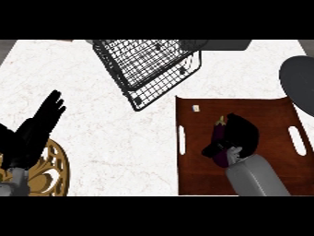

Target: Pick the eggplant from the tray and place it in the tiered basket

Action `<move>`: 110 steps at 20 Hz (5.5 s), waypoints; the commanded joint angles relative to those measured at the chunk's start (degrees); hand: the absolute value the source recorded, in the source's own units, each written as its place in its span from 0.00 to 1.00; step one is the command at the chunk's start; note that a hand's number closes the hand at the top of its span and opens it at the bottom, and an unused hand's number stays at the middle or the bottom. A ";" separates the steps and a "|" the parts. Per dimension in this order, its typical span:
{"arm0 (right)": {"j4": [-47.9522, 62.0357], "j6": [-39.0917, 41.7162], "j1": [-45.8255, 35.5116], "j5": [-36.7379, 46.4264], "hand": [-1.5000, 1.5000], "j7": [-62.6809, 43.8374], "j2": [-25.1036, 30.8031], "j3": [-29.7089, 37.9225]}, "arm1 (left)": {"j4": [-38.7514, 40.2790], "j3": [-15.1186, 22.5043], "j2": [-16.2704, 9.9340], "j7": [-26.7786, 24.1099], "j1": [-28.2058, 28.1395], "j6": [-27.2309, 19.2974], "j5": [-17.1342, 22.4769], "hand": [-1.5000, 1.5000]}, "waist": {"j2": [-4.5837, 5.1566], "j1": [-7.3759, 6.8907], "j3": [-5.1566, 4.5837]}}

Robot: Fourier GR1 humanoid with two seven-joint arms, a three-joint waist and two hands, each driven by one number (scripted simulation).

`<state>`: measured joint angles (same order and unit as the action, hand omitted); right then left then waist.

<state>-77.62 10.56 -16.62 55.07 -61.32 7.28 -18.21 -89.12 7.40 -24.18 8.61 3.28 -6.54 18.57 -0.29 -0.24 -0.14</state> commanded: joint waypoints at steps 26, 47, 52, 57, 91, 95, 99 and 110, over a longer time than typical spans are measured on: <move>-34.06 -12.54 17.60 29.93 1.00 -4.10 -0.64 -9.83 | 0.28 -3.20 2.23 1.03 -0.89 1.69 -3.27 0.50 | -0.23 1.49 0.08; -18.58 -10.03 -28.10 17.99 1.00 -14.12 -7.24 -9.97 | 1.41 -3.55 3.96 0.28 1.42 5.11 -4.50 0.50 | 0.59 -2.16 0.06; -8.73 -11.37 -38.59 13.29 1.00 -14.53 -7.25 -5.05 | 1.75 -2.95 5.22 -0.10 1.37 4.79 -5.12 0.50 | 0.56 -2.37 0.05; 3.87 -17.34 -47.14 10.23 1.00 -14.68 -7.25 -1.52 | 0.52 -2.64 4.60 4.34 4.81 4.46 -5.28 0.50 | 0.83 -3.45 0.06; 53.75 -54.10 -60.49 4.99 0.00 -0.93 -7.25 2.41 | 0.82 -3.58 5.80 2.07 3.56 7.49 -6.36 0.50 | 1.62 -4.95 0.05; 54.83 -56.33 -63.86 3.28 0.00 1.36 -7.26 5.84 | 2.64 -3.85 7.09 0.80 3.67 6.24 -7.35 0.50 | 1.51 -3.69 0.07; 52.70 -62.94 -63.67 2.02 0.00 -0.39 -7.26 6.45 | 2.70 -4.08 7.34 2.76 5.31 6.51 -6.43 0.50 | 1.41 -3.74 0.07; 45.13 -81.71 -62.83 -0.20 0.00 3.41 -6.37 15.23 | -0.10 -3.62 8.09 1.36 -0.28 5.04 -8.11 0.50 | 0.56 -1.93 0.16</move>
<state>-29.98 -60.17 -79.94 55.02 -56.01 0.67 -5.67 -88.24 3.40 -16.58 11.29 6.19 -1.08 11.16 0.63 -2.85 -0.01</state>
